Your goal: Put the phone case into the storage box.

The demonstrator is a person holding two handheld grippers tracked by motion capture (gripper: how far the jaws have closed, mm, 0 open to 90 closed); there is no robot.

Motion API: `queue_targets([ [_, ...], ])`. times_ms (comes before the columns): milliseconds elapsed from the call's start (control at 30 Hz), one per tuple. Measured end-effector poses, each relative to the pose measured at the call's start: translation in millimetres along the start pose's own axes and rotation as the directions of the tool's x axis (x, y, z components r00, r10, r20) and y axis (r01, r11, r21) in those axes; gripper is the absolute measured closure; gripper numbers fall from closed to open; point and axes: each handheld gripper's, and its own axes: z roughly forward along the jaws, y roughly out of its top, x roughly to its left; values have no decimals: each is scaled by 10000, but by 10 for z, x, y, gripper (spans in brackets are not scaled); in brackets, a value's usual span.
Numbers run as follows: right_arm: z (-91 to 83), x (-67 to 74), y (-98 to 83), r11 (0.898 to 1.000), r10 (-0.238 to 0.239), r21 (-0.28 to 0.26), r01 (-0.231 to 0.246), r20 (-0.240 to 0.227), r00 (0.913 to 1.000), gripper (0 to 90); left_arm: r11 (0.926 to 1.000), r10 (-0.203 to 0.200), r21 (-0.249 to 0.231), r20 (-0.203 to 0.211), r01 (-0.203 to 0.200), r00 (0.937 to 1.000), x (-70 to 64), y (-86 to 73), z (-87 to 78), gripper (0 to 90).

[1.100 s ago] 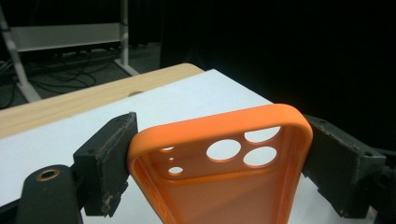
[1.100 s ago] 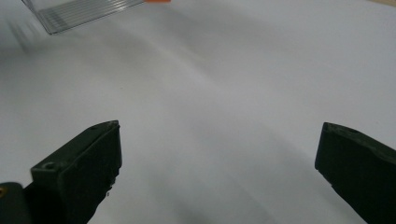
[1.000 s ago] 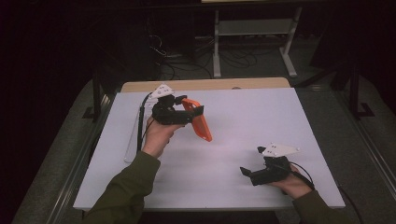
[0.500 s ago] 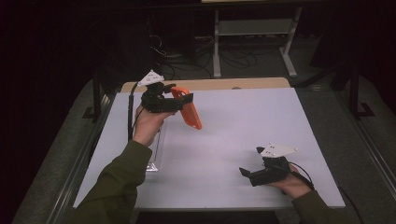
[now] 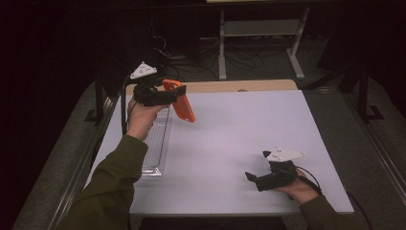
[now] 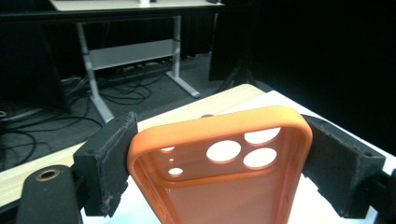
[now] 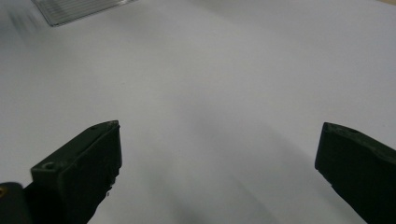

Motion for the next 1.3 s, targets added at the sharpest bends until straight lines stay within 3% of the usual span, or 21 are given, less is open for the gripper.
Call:
queue_targets([
  [300, 2, 2, -1, 10000, 38, 18, -38, -38, 10000, 0, 9998, 202, 46, -729, -199, 9971, 115, 51, -35, 156],
  [500, 6, -2, 0, 10000, -71, -50, 71, -37, 10000, 0, 9998, 142, 141, -1563, -121, 9876, 216, 45, -45, 156],
  [767, 9, -2, 1, 10000, -53, -44, 53, -42, 10000, 0, 9996, -179, 180, -2612, 235, 9651, 398, 8, -28, 156],
  [1000, 6, -4, 0, 10000, -21, -41, 21, -41, 10000, 0, 9974, -74, 642, -3588, 326, 9334, 499, -44, 19, 155],
  [1300, 6, -1, -1, 10000, -59, -50, 59, -67, 10000, 0, 9918, -34, 1131, -4410, 593, 8975, 596, -148, 120, 154],
])
